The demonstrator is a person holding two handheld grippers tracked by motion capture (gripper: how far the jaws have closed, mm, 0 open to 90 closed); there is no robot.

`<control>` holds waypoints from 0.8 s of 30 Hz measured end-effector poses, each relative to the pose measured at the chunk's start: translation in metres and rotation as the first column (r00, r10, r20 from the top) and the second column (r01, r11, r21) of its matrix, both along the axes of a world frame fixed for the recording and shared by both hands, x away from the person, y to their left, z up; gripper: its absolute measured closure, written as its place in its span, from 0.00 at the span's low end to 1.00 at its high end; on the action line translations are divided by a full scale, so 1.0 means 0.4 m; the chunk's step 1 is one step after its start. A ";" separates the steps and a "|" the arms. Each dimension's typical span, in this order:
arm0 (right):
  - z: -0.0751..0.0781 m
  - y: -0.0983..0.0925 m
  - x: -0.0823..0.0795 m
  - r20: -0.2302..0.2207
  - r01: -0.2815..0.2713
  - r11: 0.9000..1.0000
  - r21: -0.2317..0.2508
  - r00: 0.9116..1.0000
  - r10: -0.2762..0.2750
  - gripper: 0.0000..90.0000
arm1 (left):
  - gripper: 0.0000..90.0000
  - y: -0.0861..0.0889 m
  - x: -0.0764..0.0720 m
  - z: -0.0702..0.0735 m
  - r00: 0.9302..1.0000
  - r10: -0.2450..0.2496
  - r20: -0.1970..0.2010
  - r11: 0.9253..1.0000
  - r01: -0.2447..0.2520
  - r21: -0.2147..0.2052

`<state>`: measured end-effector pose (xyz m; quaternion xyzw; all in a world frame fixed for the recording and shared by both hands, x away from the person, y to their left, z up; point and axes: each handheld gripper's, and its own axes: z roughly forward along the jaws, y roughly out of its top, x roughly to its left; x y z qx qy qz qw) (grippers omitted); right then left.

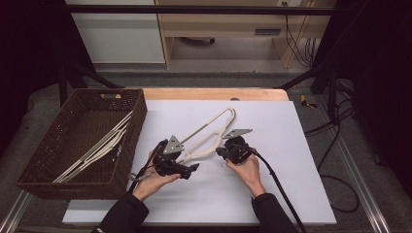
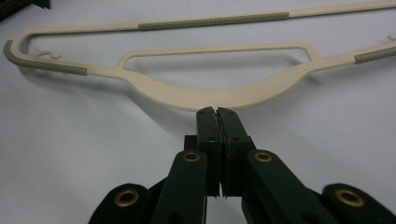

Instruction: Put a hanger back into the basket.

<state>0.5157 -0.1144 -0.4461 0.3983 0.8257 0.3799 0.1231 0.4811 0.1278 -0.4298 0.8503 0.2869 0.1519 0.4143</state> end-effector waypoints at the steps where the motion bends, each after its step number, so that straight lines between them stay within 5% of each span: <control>1: 0.001 -0.001 -0.001 -0.001 -0.003 1.000 -0.004 1.000 0.003 0.99 | 0.14 -0.004 0.004 -0.005 1.000 0.000 0.000 1.000 0.000 0.007; 13: 0.015 0.004 -0.007 0.004 -0.007 1.000 -0.010 1.000 0.007 0.99 | 0.26 -0.070 0.058 -0.027 0.999 -0.034 0.010 0.995 0.033 0.089; 21: 0.023 0.000 -0.008 0.000 0.001 1.000 -0.001 1.000 -0.001 0.99 | 0.35 -0.114 0.086 -0.045 0.998 -0.057 0.030 0.982 0.051 0.181; 24: 0.024 0.002 -0.008 0.008 0.000 1.000 -0.007 1.000 0.000 0.99 | 0.40 -0.121 0.100 -0.055 0.997 -0.073 0.029 0.972 0.064 0.228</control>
